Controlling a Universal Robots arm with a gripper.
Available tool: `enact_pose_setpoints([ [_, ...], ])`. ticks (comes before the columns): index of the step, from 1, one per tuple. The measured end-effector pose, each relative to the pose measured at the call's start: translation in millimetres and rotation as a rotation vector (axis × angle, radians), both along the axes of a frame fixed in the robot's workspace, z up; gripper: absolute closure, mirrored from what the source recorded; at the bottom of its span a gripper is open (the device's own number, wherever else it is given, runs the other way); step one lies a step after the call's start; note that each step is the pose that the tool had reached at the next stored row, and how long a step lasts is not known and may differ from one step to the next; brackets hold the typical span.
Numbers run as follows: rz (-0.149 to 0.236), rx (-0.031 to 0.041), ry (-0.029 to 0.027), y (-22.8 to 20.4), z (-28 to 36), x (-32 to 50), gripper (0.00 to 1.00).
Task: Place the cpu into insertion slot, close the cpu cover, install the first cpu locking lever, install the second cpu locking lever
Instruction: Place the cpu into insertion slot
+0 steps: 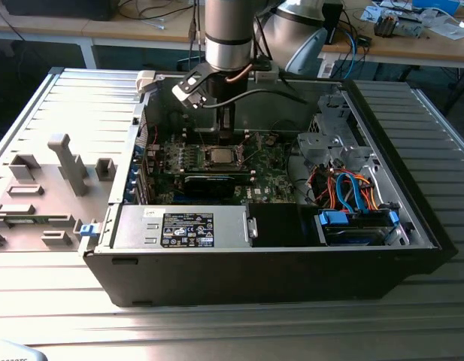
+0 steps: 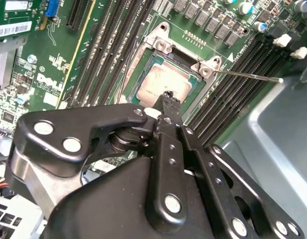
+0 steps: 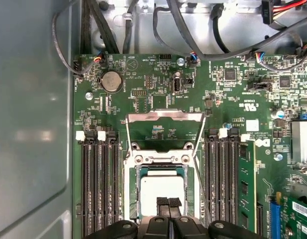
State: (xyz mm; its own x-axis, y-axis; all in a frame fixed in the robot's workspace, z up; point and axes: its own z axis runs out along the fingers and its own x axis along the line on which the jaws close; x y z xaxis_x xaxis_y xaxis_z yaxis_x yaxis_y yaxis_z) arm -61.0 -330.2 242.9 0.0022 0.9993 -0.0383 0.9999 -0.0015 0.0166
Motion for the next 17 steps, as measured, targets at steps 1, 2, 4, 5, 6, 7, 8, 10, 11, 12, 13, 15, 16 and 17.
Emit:
enact_pose_setpoints([
  [1, 0.0, 0.0, 0.0, 0.0, 1.3, 0.0, 0.89],
  [2, 0.0, 0.0, 0.0, 0.0, 2.5, 0.0, 0.89],
  [4, 0.0, 0.0, 0.0, 0.0, 5.1, 0.0, 0.89],
  [5, 0.0, 0.0, 0.0, 0.0, 6.5, 0.0, 0.89],
  [6, 0.0, 0.0, 0.0, 0.0, 8.2, 0.0, 0.89],
  [7, 0.0, 0.0, 0.0, 0.0, 9.6, 0.0, 0.89],
  [8, 0.0, 0.0, -0.0001, 0.0, 11.3, 0.0, 0.89],
  [10, 0.0, 0.0, 0.0, 0.0, 14.6, 0.0, 0.89],
  [11, 0.0, 0.0001, -0.0001, 0.0, 15.9, 0.0, 0.89],
  [12, 0.0, 0.0, 0.0, 0.0, 17.2, 0.0, 0.89],
  [13, 0.0, 0.0001, 0.0, 0.0, 18.5, 0.0, 0.89],
  [15, 0.0, 0.0001, 0.0, 0.0, 21.0, 0.0, 0.89],
  [16, 0.0, 0.0, 0.0, 0.0, 22.3, 0.0, 0.89],
  [17, 0.0, 0.0, 0.0, 0.0, 23.7, 0.0, 0.89],
])
